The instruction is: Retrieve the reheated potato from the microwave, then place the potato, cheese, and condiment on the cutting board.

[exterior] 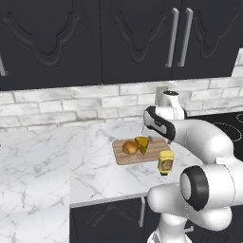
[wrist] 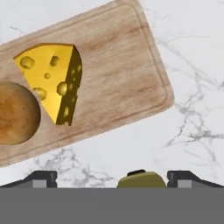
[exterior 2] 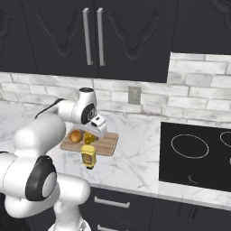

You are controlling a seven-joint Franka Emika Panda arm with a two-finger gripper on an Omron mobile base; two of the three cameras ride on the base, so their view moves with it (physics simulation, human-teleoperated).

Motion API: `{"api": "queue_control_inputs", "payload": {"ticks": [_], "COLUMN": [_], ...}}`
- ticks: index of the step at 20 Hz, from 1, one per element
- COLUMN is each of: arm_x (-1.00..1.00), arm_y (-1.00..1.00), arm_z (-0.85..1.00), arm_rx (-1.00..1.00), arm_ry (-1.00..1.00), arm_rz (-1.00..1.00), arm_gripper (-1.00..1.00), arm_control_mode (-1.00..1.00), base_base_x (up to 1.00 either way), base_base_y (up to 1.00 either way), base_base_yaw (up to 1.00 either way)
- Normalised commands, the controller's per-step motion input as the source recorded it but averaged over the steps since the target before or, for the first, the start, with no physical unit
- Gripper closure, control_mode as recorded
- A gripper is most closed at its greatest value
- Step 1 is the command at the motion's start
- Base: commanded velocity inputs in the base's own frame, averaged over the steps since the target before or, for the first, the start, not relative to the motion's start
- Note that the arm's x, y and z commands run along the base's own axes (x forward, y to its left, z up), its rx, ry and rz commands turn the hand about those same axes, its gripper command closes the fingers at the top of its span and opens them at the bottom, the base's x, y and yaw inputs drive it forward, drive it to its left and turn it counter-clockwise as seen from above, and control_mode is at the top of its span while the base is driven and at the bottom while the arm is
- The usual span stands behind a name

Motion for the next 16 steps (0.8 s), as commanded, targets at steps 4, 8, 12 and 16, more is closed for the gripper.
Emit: {"api": "queue_control_inputs", "payload": {"ticks": [4,8,12,16], "arm_x": [-0.45,-0.41,-0.34,-0.25], "arm_y": [-0.11,-0.07,-0.07,-0.02], "arm_z": [0.09,0.1,0.12,0.12], "arm_rx": [0.0,0.01,0.0,0.0], "arm_ry": [0.0,0.0,0.0,0.03], "arm_rz": [0.08,0.0,0.0,-0.06], "arm_gripper": [-1.0,-1.0,-1.0,-1.0], "arm_control_mode": [-1.0,-1.0,-1.0,-1.0], "base_base_x": [0.0,0.0,0.0,0.0], "base_base_y": [0.0,0.0,0.0,0.0], "base_base_yaw": [0.0,0.0,0.0,0.0]}}
